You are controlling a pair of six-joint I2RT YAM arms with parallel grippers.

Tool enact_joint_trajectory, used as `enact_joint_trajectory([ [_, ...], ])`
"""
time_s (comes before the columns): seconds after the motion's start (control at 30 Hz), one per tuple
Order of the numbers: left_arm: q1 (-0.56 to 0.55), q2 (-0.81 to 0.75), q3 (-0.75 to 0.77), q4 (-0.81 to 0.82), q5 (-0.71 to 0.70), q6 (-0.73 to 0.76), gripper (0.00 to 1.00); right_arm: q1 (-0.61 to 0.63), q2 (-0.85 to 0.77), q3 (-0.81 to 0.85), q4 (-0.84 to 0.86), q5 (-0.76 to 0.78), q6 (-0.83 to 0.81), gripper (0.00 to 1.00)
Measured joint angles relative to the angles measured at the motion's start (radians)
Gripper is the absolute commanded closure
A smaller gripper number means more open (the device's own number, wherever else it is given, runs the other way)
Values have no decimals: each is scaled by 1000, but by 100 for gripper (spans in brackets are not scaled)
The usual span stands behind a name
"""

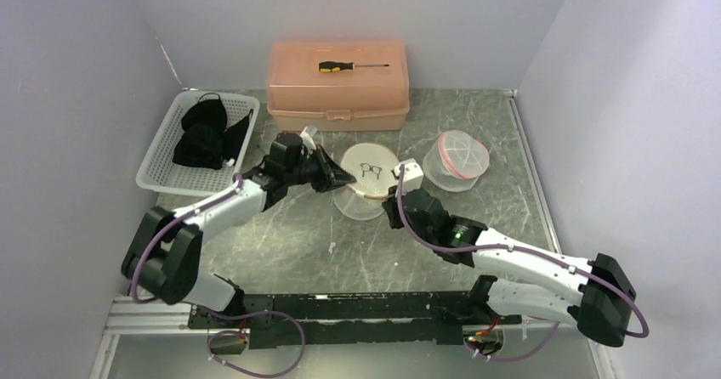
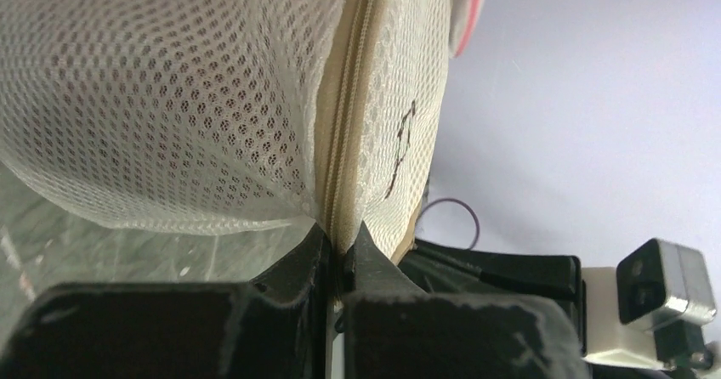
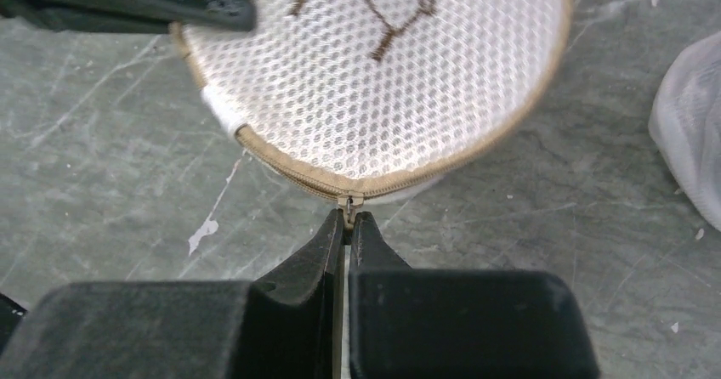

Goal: Unzip the laundry bag and remove the bra
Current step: Unzip the laundry bag at the center of the board.

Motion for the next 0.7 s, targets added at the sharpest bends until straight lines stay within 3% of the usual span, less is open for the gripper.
enact_joint_trajectory([
  [0.1,27,89,78,11,113,45,93,30,-29,-1,-2,37,-1,100],
  [0.3,32,179,129,57,184,91,36,59,-24,-52,33,78,31,100],
  [0.33,32,179,109,81,184,84,32,61,-16,-60,39,84,38,100],
  [0.5,34,164,26,108,151,60,26,65,29,-76,65,98,68,100],
  [0.53,34,155,16,103,142,57,17,65,36,-76,71,98,71,100],
  [0.7,36,-3,-50,32,54,30,16,65,49,-76,89,106,83,100],
])
